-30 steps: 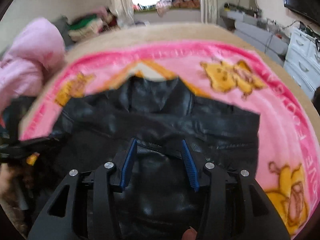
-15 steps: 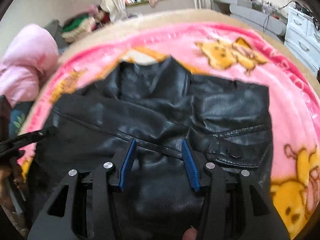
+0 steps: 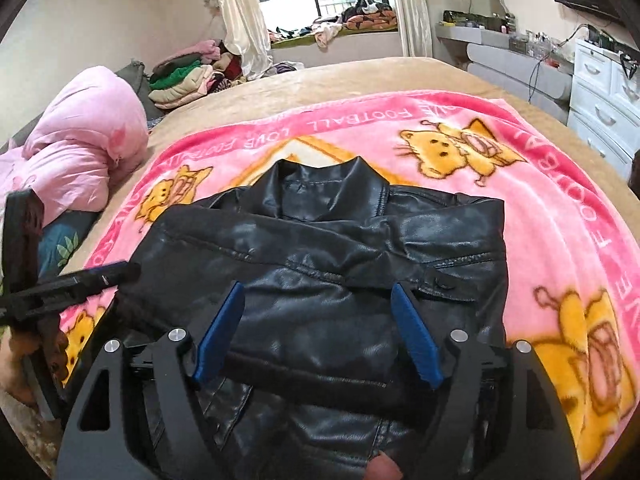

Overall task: Fold large clothes
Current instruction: 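Fold the hem up toward the collar with the left gripper while the right gripper releases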

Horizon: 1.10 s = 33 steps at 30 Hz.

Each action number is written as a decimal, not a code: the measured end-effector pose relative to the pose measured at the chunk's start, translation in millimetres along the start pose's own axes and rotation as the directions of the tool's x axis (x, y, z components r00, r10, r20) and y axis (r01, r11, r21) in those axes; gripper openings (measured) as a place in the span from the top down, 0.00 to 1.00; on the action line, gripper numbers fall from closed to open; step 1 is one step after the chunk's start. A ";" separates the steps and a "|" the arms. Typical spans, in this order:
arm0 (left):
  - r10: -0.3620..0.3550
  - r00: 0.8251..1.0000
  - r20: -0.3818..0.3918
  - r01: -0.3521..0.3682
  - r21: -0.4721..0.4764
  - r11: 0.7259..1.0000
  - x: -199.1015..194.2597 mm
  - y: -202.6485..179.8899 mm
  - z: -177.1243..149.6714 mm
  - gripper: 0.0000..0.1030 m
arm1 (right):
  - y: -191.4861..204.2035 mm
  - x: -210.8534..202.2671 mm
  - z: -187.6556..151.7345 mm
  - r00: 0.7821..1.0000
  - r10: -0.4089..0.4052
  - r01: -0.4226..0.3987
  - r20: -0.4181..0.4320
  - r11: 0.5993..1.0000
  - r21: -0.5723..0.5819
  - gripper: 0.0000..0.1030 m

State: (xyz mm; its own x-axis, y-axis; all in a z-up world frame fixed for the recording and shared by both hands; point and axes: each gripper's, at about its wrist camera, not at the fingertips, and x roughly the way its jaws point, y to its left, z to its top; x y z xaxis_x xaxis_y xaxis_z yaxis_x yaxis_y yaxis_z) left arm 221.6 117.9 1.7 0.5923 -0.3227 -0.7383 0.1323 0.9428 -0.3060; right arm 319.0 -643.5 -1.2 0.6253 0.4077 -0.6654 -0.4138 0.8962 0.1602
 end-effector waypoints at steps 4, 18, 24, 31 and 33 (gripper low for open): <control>0.023 0.999 -0.042 -0.022 0.021 1.000 2.2 -1.2 -12.4 0.88 | 11.9 -6.7 -4.0 1.000 0.019 -0.019 0.015 0.999 -0.036 0.48; 0.076 0.988 -0.134 -0.070 0.050 0.996 36.6 -5.9 -30.8 0.89 | 36.4 6.4 -16.7 0.999 0.007 -0.011 -0.038 0.994 -0.107 0.50; 0.039 0.990 -0.138 -0.037 0.020 0.999 33.5 -0.2 -29.2 0.89 | 3.7 48.0 -39.1 0.971 -0.099 0.097 -0.218 0.995 -0.021 0.53; 0.029 0.991 -0.131 -0.027 0.015 1.000 29.3 -1.8 -26.5 0.89 | 2.5 45.1 -40.5 0.978 -0.082 0.085 -0.192 0.996 0.009 0.49; 0.016 0.992 -0.126 -0.013 0.017 1.000 24.7 -4.3 -25.7 0.89 | 5.4 30.9 -38.6 0.987 -0.054 0.057 -0.151 0.998 0.014 0.44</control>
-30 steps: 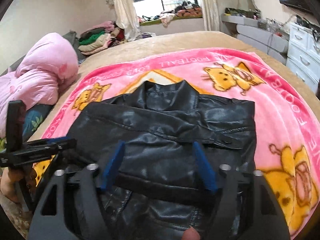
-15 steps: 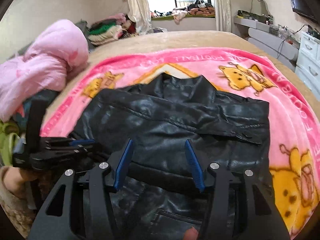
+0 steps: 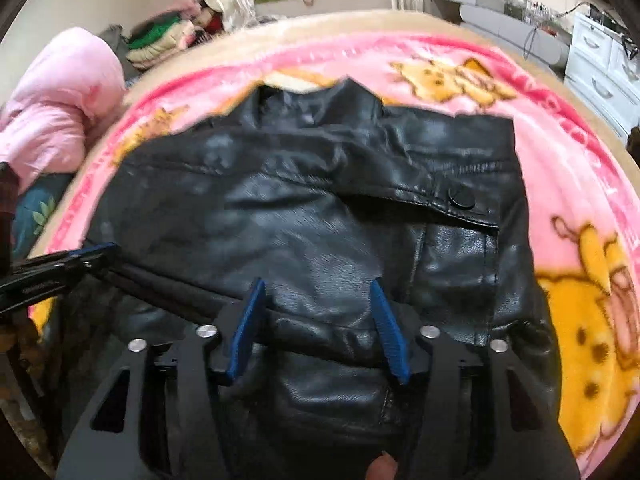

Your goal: Fold large clothes

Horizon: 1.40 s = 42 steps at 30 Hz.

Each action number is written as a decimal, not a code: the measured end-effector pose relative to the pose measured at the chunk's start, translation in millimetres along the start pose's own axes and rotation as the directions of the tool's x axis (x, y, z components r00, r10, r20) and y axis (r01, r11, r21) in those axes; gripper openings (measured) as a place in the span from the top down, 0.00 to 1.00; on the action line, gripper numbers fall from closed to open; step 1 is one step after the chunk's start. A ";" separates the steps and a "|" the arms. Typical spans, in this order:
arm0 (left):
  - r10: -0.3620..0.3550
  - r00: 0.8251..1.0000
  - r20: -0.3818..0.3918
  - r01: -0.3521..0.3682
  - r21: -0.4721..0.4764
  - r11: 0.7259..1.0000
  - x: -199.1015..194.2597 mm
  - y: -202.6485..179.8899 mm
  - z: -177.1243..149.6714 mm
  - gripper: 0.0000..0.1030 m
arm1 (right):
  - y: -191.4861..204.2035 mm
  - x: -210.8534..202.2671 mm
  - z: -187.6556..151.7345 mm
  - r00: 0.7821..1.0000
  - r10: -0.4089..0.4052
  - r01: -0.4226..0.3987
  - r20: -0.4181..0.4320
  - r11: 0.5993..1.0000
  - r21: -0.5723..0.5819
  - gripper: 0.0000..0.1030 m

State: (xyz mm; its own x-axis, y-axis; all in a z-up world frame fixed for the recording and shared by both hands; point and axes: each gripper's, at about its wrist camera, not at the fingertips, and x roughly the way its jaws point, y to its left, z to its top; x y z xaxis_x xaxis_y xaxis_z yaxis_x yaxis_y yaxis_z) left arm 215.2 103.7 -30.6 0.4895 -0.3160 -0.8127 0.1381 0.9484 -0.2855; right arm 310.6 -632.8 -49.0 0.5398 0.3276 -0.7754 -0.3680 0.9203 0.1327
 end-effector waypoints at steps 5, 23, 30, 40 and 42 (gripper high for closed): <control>-0.043 0.999 0.021 0.043 0.017 0.999 -12.8 -10.0 -0.6 0.71 | -0.1 -18.7 2.3 0.999 0.025 -0.026 0.044 1.000 0.014 0.27; 0.007 0.996 0.085 -0.004 -0.034 0.999 -47.8 -6.3 -1.1 0.09 | 5.6 -62.3 3.6 0.989 0.043 -0.049 0.140 0.998 0.039 0.08; 0.007 0.992 0.130 -0.003 -0.031 1.000 -70.0 -5.4 -4.4 0.09 | 12.2 -81.8 2.8 0.984 0.041 -0.046 0.171 0.999 0.024 0.07; 0.040 0.978 0.202 -0.043 0.008 0.999 -109.8 -10.3 -26.9 0.09 | 20.8 -114.6 -5.4 0.976 0.047 -0.046 0.212 0.999 -0.011 0.07; 0.048 0.976 0.210 -0.051 0.011 0.999 -115.8 -9.8 -32.7 0.09 | 20.0 -121.4 -9.0 0.975 0.047 -0.045 0.218 0.999 -0.016 0.07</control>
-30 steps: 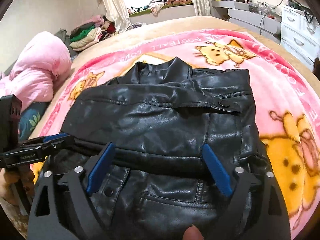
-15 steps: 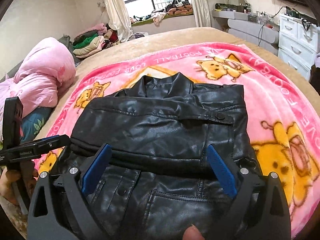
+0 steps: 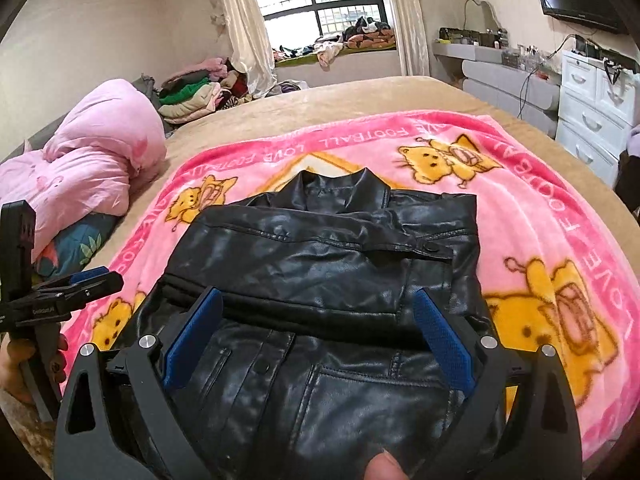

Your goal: Fold large clothes

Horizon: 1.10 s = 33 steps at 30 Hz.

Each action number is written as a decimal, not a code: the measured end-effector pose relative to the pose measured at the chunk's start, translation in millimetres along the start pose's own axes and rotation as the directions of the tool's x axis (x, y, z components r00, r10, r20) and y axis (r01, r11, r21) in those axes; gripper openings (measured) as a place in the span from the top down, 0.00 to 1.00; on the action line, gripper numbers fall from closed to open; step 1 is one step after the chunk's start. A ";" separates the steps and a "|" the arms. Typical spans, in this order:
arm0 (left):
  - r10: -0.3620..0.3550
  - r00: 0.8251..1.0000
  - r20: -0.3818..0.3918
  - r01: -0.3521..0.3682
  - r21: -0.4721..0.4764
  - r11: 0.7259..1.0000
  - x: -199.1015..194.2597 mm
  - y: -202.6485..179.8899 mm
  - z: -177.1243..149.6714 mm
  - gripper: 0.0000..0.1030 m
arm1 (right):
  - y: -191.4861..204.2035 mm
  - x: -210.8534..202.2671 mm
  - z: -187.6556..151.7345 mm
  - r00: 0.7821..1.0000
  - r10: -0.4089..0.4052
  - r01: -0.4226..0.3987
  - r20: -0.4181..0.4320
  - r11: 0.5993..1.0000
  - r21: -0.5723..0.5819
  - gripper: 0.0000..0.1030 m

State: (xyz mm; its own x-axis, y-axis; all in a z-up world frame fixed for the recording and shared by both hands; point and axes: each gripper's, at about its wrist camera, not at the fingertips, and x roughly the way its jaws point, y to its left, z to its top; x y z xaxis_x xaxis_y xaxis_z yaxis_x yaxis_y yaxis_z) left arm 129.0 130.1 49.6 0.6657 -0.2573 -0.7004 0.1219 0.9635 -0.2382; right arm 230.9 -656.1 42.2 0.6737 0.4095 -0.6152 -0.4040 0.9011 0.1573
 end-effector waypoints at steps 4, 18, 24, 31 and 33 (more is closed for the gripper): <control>0.021 1.000 0.015 -0.022 0.011 1.000 -12.1 1.5 -8.7 0.09 | -1.5 -13.5 -4.3 1.000 -0.001 0.001 0.010 1.000 -0.002 0.07; 0.046 0.999 0.013 -0.046 -0.033 0.998 -38.8 7.5 -47.5 0.09 | -5.5 -57.8 -26.2 0.999 -0.010 0.011 0.032 0.999 -0.038 0.06; 0.085 0.996 -0.032 -0.086 -0.044 0.995 -41.7 15.4 -72.2 0.09 | -9.5 -70.5 -42.3 1.000 -0.012 0.014 0.024 0.999 -0.052 0.06; 0.103 0.992 -0.066 -0.107 -0.058 0.993 -48.7 22.6 -89.0 0.09 | -16.8 -75.0 -61.9 1.000 -0.017 0.017 -0.005 0.999 -0.046 0.05; 0.105 0.991 -0.080 -0.110 -0.071 0.991 -48.8 27.1 -92.6 0.09 | -19.5 -76.4 -68.1 1.000 -0.021 0.020 -0.013 0.999 -0.047 0.05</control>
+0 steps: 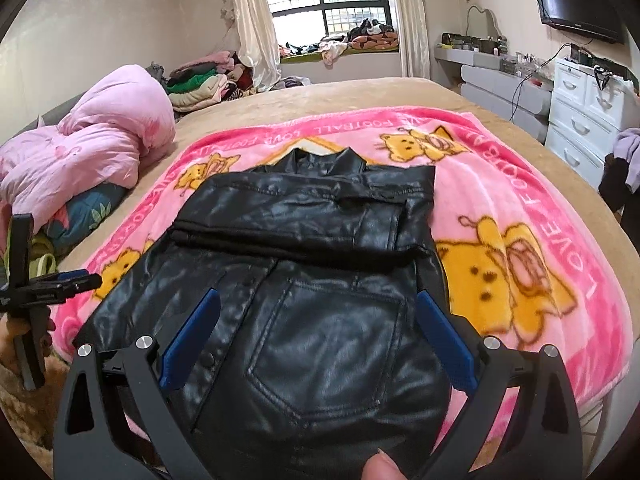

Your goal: Fold large clothes

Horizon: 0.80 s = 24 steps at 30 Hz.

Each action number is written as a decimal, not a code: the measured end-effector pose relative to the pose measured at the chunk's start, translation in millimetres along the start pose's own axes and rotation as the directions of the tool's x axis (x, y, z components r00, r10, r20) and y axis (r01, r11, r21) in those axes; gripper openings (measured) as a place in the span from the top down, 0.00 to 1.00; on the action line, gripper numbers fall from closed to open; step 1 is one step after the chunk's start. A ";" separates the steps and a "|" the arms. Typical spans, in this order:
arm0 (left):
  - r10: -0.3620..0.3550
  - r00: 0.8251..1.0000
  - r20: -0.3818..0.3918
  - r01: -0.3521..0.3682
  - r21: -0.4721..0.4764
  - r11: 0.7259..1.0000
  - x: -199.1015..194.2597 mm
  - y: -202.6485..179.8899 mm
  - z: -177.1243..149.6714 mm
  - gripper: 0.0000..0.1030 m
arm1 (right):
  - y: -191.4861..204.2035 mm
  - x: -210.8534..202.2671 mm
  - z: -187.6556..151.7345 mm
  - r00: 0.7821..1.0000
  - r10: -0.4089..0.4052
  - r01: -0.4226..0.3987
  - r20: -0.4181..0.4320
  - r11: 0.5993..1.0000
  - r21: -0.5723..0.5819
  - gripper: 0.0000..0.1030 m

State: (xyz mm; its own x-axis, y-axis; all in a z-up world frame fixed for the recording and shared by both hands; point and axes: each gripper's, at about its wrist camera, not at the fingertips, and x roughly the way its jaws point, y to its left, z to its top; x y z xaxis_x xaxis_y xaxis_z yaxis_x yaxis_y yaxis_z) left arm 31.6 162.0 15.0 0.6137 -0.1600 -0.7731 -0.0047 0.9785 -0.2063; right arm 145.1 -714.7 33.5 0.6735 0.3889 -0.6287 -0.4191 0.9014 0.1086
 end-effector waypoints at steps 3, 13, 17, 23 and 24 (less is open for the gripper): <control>-0.002 1.000 -0.030 0.002 -0.017 1.000 2.2 8.2 -5.8 0.09 | -4.9 -1.7 -9.5 1.000 -0.008 0.008 -0.015 1.000 0.003 0.05; -0.050 0.991 -0.122 0.049 -0.013 0.999 9.4 19.8 -28.6 0.15 | -26.8 -5.9 -44.8 0.996 -0.021 0.024 -0.085 0.999 0.030 0.05; -0.049 0.988 -0.150 0.048 -0.009 0.999 9.1 20.3 -37.3 0.26 | -35.6 -8.2 -55.1 0.995 -0.016 0.021 -0.102 0.999 0.049 0.05; -0.090 0.972 -0.217 0.088 -0.020 0.996 17.7 20.3 -51.7 0.37 | -39.9 -9.5 -72.1 0.989 -0.002 0.007 -0.150 0.999 0.034 0.05; -0.093 0.971 -0.220 0.091 -0.023 0.996 19.0 21.0 -54.4 0.37 | -40.6 -8.9 -76.2 0.986 0.003 0.002 -0.165 1.000 0.031 0.05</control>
State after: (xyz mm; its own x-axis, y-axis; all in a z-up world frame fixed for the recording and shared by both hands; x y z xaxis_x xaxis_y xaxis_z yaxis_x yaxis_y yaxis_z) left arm 0.3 172.4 -36.6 0.4224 -0.2755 -0.8635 0.0331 0.9567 -0.2891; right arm 109.8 -769.2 -23.9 0.5622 0.3551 -0.7469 -0.3986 0.9077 0.1315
